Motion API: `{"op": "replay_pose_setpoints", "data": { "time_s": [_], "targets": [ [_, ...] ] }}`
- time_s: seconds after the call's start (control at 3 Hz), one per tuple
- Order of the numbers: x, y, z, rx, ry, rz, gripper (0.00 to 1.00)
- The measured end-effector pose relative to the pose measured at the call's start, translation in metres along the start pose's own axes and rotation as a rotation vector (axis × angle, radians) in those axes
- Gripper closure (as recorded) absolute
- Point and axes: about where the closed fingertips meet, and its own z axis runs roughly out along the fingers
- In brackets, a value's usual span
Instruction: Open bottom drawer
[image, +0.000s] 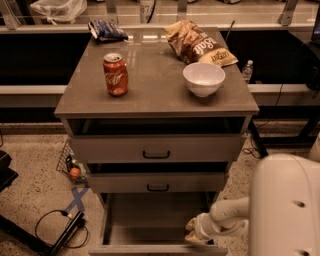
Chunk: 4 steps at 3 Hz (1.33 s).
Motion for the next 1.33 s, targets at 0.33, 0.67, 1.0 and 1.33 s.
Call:
{"op": "replay_pose_setpoints", "data": {
  "time_s": [0.33,0.67,1.0,1.33],
  "targets": [
    [0.022,-0.018,0.007,0.055,-0.090,-0.017,0.84],
    [0.043,-0.037,0.017,0.110,-0.142,-0.019,1.00],
    [0.040,-0.036,0.024,0.100,-0.133,-0.023,1.00],
    [0.026,-0.030,0.054,0.066,-0.146,-0.032,1.00]
  ]
}}
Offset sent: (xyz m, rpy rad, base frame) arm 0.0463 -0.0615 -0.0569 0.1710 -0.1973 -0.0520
